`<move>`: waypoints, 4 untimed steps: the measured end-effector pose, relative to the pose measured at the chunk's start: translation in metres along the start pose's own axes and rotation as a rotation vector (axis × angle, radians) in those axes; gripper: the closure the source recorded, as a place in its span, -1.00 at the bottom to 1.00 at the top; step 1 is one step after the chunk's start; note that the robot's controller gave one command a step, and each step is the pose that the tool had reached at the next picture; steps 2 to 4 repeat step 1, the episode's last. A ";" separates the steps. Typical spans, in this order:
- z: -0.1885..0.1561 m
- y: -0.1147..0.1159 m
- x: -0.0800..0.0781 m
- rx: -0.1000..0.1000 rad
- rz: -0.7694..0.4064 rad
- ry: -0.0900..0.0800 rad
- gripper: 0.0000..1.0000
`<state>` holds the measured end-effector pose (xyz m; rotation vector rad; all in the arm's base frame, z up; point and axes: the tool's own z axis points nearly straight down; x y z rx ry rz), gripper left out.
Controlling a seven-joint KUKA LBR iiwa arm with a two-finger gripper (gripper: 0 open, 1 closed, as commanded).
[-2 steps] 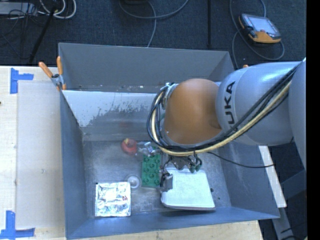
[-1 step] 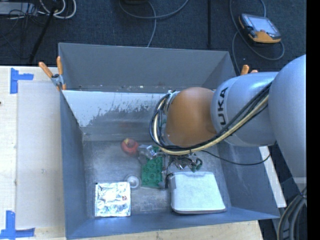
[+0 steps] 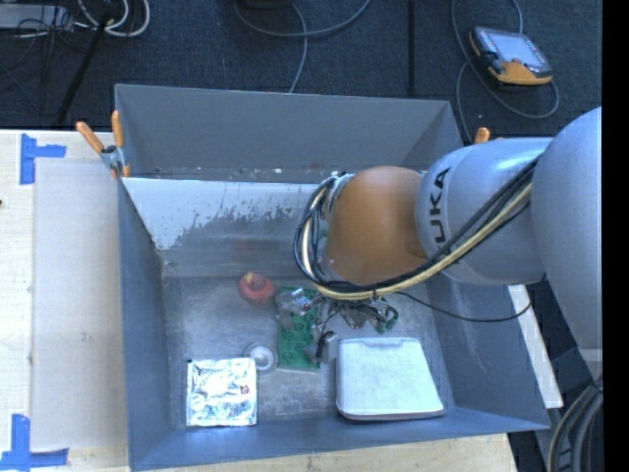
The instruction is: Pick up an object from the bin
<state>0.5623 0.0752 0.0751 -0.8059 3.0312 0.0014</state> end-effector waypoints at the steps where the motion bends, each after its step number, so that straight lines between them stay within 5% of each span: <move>1: -0.130 0.015 0.001 0.001 0.018 -0.001 1.00; 4: -0.130 0.015 0.001 0.001 0.018 -0.001 1.00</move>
Offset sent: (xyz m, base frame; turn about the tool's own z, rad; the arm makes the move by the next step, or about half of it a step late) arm -0.0102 0.0115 0.1261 0.0192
